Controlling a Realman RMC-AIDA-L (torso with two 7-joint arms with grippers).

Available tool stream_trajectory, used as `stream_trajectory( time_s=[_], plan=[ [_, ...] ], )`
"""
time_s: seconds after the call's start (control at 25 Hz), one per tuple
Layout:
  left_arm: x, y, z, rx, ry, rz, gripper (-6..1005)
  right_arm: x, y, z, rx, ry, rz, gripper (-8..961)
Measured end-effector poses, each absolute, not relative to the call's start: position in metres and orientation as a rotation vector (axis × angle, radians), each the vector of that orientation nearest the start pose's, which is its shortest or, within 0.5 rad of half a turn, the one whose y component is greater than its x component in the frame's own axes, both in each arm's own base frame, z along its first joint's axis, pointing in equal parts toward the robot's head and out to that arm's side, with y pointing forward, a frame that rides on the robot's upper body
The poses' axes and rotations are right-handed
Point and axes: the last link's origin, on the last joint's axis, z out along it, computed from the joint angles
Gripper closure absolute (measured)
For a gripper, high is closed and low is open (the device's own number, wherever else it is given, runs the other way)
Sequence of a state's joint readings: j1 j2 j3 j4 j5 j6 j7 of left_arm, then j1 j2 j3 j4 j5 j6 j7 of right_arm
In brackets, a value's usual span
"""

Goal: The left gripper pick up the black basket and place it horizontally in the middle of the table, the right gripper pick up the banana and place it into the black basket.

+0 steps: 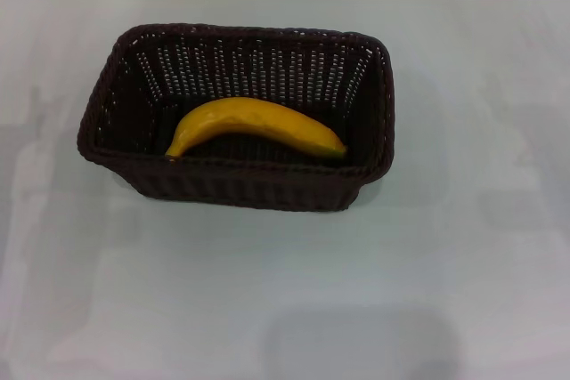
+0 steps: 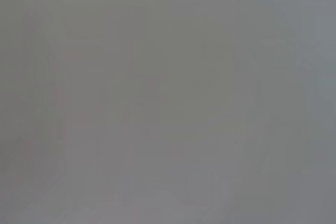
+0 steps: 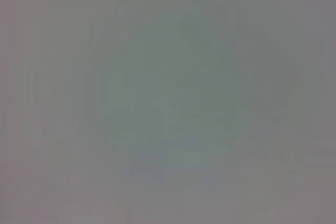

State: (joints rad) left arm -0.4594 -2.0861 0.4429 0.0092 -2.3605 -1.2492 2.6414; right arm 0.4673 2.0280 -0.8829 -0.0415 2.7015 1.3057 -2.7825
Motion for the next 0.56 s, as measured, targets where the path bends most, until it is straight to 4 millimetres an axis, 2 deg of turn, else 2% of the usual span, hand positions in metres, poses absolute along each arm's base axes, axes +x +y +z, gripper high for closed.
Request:
stream_trajectory(
  time_s=[0.56],
  plan=[
    [-0.362, 0.324, 0.031, -1.289, -0.778, -0.903, 128, 0.3521, 0.3351, 0.055, -1.416, 0.523, 0.809, 81]
  ],
)
